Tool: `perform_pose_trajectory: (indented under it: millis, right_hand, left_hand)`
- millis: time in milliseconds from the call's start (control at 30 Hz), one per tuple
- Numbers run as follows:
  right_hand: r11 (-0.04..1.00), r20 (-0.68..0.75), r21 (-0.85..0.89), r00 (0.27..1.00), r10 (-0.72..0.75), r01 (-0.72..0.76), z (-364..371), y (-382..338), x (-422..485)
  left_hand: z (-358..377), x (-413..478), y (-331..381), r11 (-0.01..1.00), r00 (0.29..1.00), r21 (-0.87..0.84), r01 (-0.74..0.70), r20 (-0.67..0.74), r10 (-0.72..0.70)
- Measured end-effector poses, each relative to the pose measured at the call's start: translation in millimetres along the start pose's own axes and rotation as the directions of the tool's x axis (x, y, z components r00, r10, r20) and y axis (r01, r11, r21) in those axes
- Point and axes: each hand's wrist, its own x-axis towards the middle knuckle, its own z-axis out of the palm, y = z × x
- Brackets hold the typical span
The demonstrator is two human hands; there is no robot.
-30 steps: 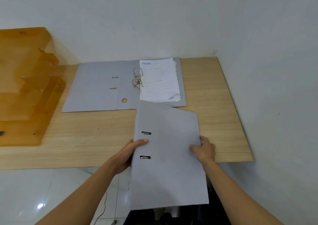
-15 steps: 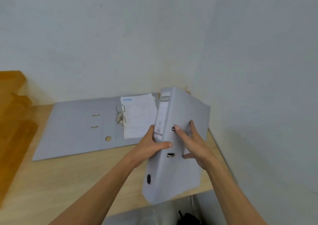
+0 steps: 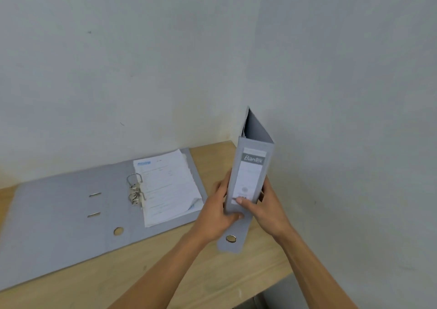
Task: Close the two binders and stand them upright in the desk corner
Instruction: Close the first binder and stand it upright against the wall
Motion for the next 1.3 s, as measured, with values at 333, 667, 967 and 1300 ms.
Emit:
perform_pose_trajectory:
  millis: [333,667,967,1300]
  right_hand:
    - [0.987,0.055,-0.13,0.993,0.106,-0.098,-50.9,53.3,70.1]
    - [0.941,-0.295,-0.282,0.95,0.101,-0.187,-59.6,57.3,147.6]
    - [0.966,-0.464,-0.144,0.877,0.126,-0.215,-62.2,67.0,177.6]
    - [0.97,-0.494,-0.124,0.861,0.124,-0.211,-58.0,65.9,174.9]
  left_hand:
    - [33.1,77.8,-27.4,0.992,0.994,-0.061,0.111,-0.014,-0.112]
    - [46.9,175.8,-15.0,0.987,0.99,0.104,0.125,-0.085,-0.116]
    - [60.8,220.2,-5.4,0.978,0.99,0.162,0.132,-0.062,-0.124]
    - [66.8,221.5,1.4,0.964,0.979,0.173,0.204,-0.027,-0.202]
